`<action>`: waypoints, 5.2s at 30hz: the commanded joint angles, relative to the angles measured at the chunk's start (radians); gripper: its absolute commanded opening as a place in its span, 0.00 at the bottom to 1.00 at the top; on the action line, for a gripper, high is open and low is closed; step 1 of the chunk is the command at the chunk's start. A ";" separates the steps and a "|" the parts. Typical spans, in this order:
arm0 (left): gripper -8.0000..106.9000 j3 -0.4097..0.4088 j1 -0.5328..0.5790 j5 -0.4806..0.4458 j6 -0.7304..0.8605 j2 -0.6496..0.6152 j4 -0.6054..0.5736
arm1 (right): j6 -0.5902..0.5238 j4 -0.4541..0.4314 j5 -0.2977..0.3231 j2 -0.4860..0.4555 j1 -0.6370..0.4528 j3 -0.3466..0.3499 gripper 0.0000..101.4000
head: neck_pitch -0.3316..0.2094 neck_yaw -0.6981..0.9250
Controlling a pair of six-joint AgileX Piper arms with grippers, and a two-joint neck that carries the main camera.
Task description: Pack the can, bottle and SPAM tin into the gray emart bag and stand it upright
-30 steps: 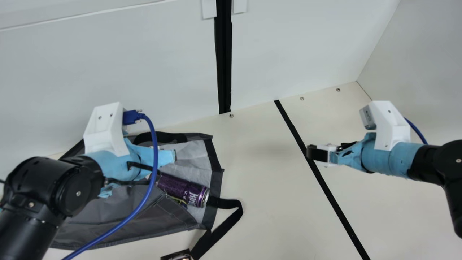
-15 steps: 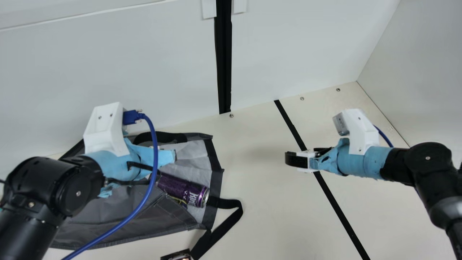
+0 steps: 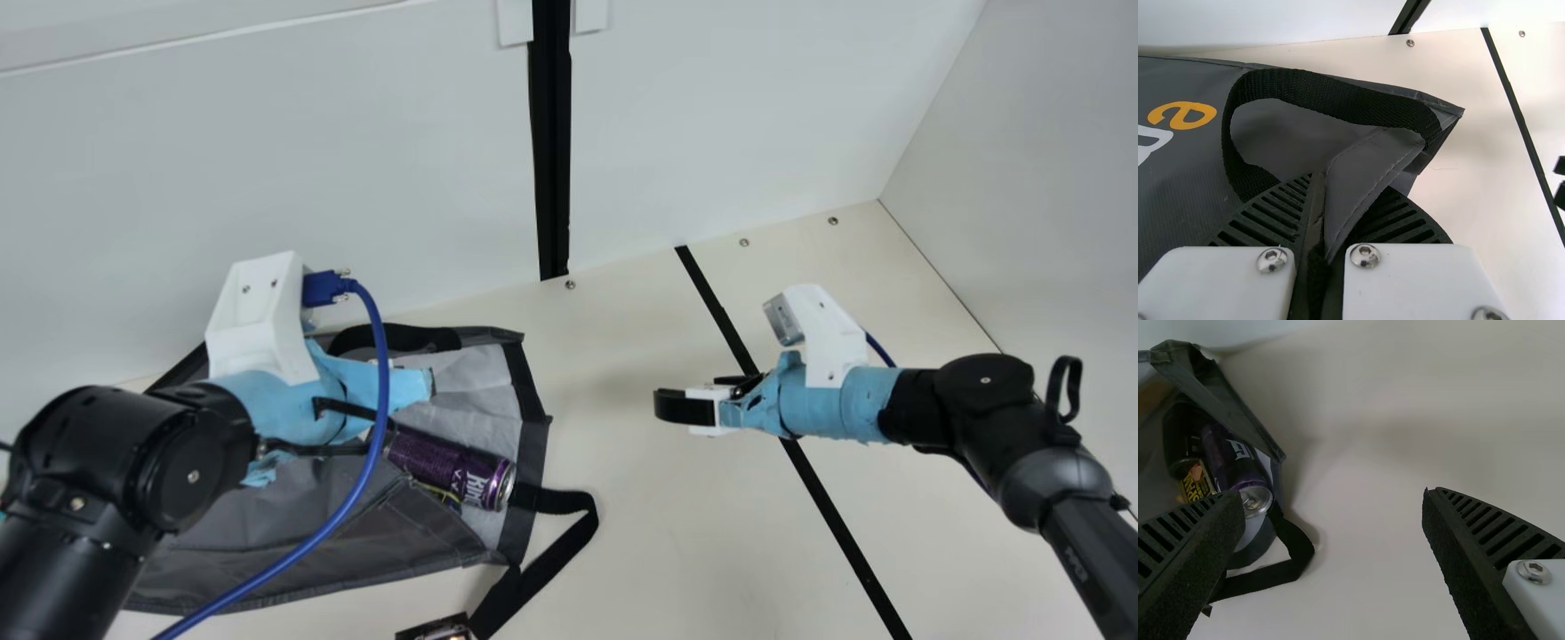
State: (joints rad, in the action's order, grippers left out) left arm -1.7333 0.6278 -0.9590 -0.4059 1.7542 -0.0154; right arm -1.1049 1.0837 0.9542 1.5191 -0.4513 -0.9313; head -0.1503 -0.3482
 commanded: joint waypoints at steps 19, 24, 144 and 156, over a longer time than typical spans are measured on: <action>0.00 0.000 0.000 0.000 0.000 0.000 0.000 | -0.183 0.162 0.036 0.206 0.131 -0.021 0.94 | -0.024 -0.001; 0.00 0.000 0.000 0.000 0.000 0.000 0.000 | -0.218 0.192 0.044 0.254 0.166 -0.032 0.94 | -0.024 -0.001; 0.00 0.058 -0.100 0.156 0.095 -0.148 -0.259 | 0.149 0.501 0.266 -0.051 0.282 -0.054 0.00 | -0.024 -0.001; 0.00 0.021 -0.057 0.054 0.013 -0.242 -0.168 | 0.310 0.459 0.266 -0.225 0.222 -0.100 0.00 | -0.024 -0.001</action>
State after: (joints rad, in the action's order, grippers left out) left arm -1.7103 0.5696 -0.8952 -0.3903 1.5167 -0.1843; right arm -0.8188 1.5490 1.2272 1.3119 -0.2263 -1.0272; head -0.1519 -0.3467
